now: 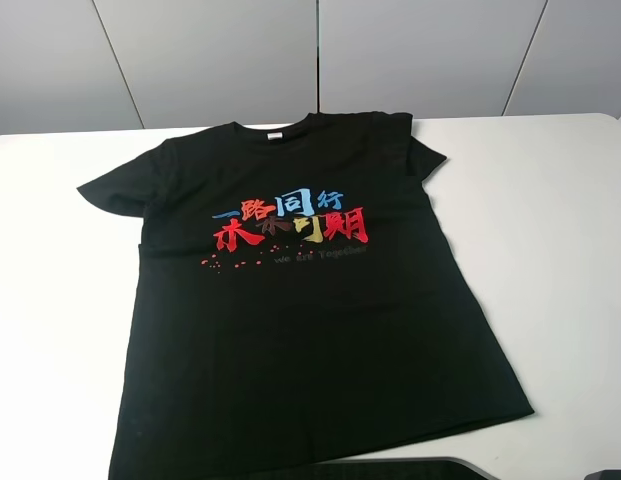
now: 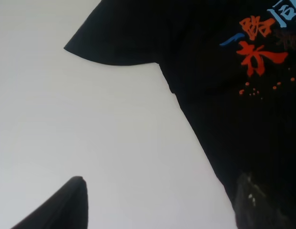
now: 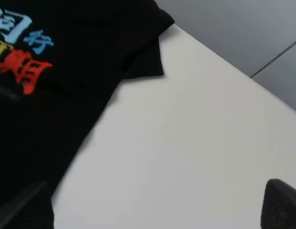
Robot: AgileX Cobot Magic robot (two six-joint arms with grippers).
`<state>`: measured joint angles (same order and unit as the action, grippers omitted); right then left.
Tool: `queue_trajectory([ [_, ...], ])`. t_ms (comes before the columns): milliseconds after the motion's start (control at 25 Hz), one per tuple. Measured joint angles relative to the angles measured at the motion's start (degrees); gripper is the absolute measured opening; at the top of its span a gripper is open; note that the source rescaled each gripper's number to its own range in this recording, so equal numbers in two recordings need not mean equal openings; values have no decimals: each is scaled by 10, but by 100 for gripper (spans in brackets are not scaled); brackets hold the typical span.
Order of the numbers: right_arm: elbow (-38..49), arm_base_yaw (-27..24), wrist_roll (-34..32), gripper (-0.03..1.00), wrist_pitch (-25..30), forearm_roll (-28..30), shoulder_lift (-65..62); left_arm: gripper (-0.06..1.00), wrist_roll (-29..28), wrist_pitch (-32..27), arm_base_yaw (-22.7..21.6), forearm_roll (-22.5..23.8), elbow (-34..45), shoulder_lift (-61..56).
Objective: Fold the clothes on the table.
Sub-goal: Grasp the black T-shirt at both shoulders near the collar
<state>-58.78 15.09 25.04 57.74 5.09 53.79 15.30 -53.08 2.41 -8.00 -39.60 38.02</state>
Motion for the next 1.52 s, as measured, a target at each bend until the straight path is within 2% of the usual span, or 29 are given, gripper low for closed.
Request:
queue_trajectory([
  [240, -64, 30, 9, 94, -18, 29, 184, 82, 90, 70, 0, -55, -32, 162],
  [440, -90, 32, 54, 94, -34, 10, 303, 82, 186, 118, 5, -107, -51, 295],
  [560, -90, 32, 108, 94, -47, 2, 361, 82, 250, 122, 30, -115, -64, 374],
  [640, -91, 32, 132, 94, -54, 2, 401, 82, 271, 125, 56, -111, -78, 428],
  [720, -91, 32, 146, 94, -59, 9, 433, 82, 278, 125, 80, -95, -97, 474],
  [840, -91, 32, 160, 94, -66, 40, 474, 82, 279, 125, 115, -47, -131, 535],
  [960, -91, 32, 187, 94, -87, 51, 504, 82, 282, 125, 150, 29, -161, 585],
  [1120, -92, 32, 228, 93, -128, 51, 535, 82, 282, 125, 172, 114, -188, 644],
  [1360, -97, 32, 316, 89, -146, 28, 579, 82, 282, 124, 175, 159, -206, 692],
  [1520, -97, 32, 391, 86, -159, -2, 594, 82, 282, 130, 175, 162, -207, 701],
])
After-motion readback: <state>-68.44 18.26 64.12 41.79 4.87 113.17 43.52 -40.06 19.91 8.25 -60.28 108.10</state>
